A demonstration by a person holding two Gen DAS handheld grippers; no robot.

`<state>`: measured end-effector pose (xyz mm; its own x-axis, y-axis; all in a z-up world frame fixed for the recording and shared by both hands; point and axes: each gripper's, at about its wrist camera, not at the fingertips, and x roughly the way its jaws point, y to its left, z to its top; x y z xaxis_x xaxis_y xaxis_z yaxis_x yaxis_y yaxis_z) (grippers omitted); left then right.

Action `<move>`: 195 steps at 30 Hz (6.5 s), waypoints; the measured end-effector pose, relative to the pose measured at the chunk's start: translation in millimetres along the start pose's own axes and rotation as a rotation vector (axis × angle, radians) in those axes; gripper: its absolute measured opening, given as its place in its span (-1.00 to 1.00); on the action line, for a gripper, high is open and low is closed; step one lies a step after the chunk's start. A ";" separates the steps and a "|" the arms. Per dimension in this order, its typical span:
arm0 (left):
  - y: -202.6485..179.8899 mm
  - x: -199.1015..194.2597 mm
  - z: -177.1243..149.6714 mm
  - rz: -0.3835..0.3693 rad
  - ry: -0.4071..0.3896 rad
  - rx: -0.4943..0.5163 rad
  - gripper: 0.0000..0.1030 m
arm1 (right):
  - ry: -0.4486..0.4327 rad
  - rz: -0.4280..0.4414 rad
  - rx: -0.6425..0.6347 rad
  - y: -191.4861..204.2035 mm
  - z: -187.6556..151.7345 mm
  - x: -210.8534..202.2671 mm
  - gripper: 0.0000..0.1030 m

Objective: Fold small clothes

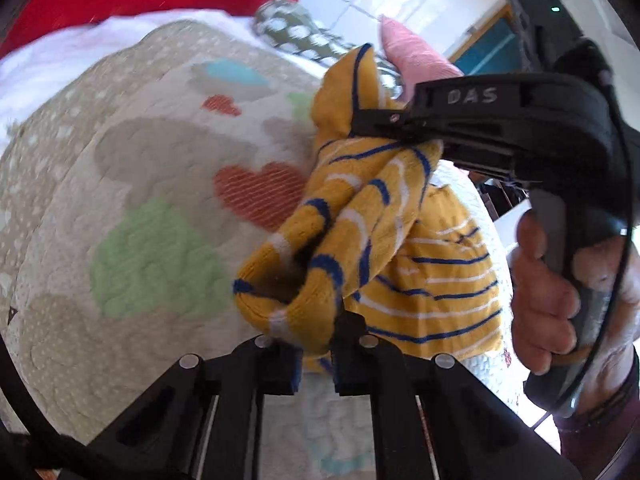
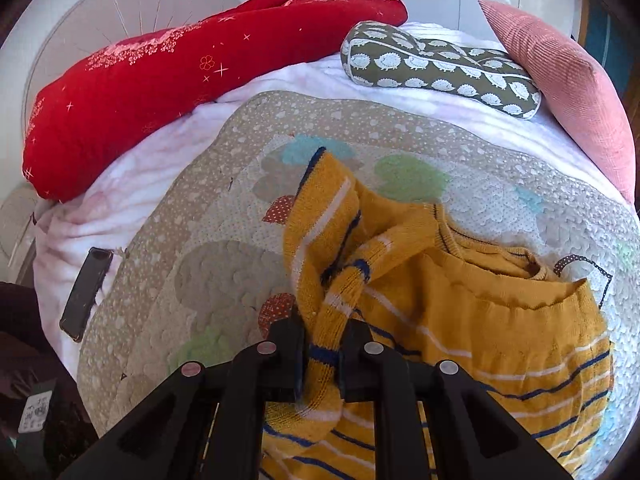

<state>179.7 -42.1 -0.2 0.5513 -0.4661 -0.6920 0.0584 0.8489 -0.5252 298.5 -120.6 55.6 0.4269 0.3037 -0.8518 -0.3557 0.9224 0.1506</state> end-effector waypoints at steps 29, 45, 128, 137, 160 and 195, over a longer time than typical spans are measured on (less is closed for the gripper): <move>-145.4 11.7 -83.8 -0.017 0.131 0.206 -0.14 | -0.348 -0.015 0.477 -252.0 -154.6 -165.5 -0.28; -117.4 -10.2 -96.1 0.071 0.118 0.144 -0.03 | -0.188 -0.341 0.485 -257.8 -224.9 -135.0 -0.34; -106.7 -15.8 -69.3 0.178 0.016 0.217 0.78 | -0.374 -0.164 0.603 -187.6 -340.9 -176.1 0.88; -100.2 78.6 -9.2 -0.004 0.173 0.110 0.78 | -0.354 0.092 0.768 -250.3 -314.5 -143.3 0.88; -118.0 154.3 56.5 -0.212 0.351 0.059 -0.07 | -0.251 0.201 0.702 -297.9 -159.2 -56.3 -0.32; -9.2 88.2 51.4 -0.129 0.250 -0.058 0.25 | -0.182 0.125 0.564 -212.9 -131.3 -18.3 0.11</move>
<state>270.5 -78.2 -30.9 0.3201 -0.6227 -0.7140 0.0629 0.7660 -0.6398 257.3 -353.9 -26.8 0.5635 0.4082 -0.7182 0.0617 0.8462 0.5293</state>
